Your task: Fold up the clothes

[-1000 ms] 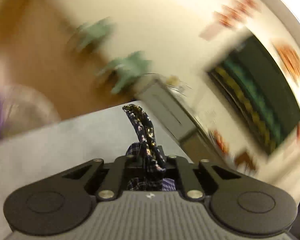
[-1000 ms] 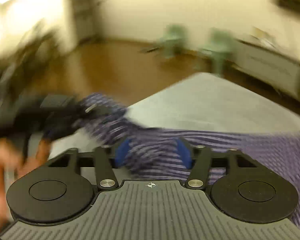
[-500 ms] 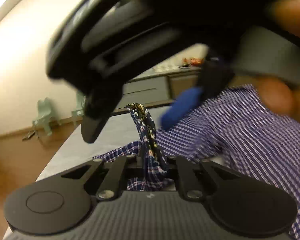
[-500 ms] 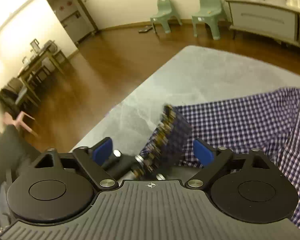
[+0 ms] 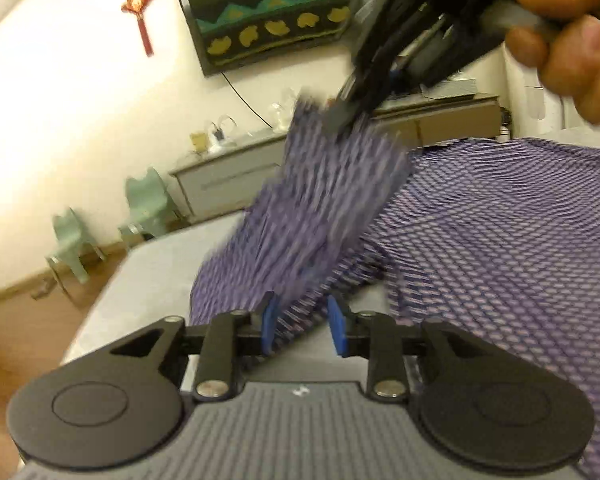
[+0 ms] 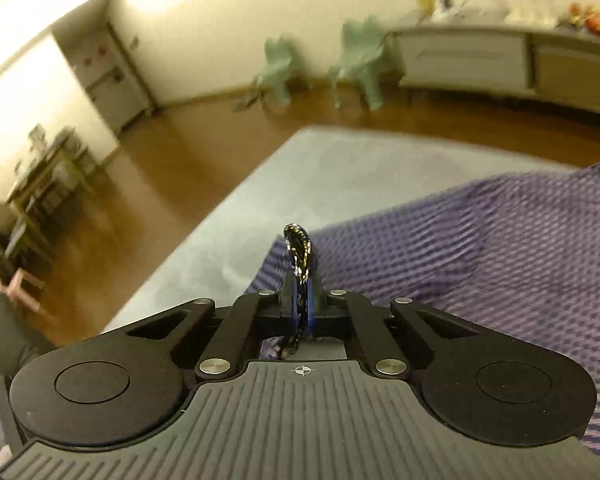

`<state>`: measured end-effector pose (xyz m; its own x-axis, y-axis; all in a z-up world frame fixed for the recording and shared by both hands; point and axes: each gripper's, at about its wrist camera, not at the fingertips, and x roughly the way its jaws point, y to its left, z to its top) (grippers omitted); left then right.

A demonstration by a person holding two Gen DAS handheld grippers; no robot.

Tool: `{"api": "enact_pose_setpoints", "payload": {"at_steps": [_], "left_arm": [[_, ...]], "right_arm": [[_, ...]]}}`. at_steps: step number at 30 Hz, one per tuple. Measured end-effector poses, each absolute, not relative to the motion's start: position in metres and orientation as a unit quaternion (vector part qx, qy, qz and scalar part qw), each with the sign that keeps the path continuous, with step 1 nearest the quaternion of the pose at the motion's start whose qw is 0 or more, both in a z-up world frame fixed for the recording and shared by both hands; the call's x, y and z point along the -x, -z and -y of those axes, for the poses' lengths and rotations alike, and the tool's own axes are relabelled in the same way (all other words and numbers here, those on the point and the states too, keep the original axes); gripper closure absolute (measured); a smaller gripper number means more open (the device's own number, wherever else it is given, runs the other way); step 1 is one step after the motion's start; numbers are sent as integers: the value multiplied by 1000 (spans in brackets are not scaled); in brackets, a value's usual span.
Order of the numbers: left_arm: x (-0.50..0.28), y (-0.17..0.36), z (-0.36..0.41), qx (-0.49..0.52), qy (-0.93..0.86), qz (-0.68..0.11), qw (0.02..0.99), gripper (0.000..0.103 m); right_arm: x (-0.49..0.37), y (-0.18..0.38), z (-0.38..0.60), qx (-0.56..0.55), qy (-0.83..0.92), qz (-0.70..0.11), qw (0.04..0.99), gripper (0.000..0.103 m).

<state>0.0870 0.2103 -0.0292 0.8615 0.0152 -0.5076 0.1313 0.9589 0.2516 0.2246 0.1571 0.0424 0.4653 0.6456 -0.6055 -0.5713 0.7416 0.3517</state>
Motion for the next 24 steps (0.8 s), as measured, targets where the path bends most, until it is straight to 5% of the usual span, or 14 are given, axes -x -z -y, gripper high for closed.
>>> {"api": "enact_pose_setpoints", "payload": {"at_steps": [7, 20, 22, 24], "left_arm": [[-44, 34, -198, -27, 62, -366, 928, 67], [48, 60, -183, 53, -42, -402, 913, 67], [51, 59, -176, 42, -53, -400, 914, 95], [52, 54, -166, 26, -64, -391, 918, 100]], "right_arm": [[-218, -93, -5, -91, -257, -305, 912, 102], [-207, -12, 176, -162, -164, -300, 926, 102], [-206, -2, 184, -176, -177, -292, 923, 102], [-203, 5, 192, -190, -190, -281, 921, 102]]}}
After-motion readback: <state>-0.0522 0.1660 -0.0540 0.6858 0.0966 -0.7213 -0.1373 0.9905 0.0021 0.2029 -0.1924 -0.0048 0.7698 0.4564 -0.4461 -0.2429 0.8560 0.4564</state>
